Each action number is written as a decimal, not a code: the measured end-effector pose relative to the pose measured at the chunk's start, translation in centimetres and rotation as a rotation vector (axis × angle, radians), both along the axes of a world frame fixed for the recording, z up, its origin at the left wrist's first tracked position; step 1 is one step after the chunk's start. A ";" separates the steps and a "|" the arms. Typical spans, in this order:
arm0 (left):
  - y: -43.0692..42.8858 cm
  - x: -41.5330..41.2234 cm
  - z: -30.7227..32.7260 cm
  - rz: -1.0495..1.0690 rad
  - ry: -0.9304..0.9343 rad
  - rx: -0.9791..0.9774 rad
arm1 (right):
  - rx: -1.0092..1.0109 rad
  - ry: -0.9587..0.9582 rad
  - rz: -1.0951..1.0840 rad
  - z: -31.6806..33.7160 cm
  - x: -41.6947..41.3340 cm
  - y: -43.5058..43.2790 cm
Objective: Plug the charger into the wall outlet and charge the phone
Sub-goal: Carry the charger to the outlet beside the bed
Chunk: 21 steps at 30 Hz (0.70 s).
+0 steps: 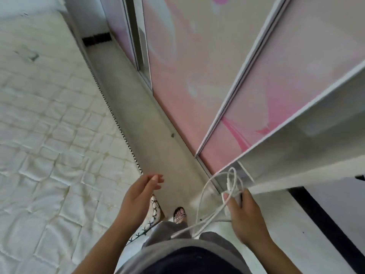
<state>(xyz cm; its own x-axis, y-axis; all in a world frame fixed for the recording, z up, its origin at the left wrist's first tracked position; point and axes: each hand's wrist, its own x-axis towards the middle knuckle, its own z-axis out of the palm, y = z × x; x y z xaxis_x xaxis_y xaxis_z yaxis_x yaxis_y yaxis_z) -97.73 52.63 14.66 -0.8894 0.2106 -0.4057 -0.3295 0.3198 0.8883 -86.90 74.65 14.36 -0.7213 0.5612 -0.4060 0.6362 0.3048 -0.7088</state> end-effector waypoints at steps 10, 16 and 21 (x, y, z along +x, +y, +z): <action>-4.0 -14.2 -0.6 0.495 -0.101 0.002 | 0.011 -0.028 0.406 -0.1 -25.7 1.6; -4.1 -30.5 -1.4 0.598 -0.076 -0.027 | -0.007 -0.014 0.559 -0.7 -45.7 0.5; -4.6 -44.7 1.1 0.598 0.017 -0.005 | -0.002 0.088 0.624 1.5 -61.8 -1.9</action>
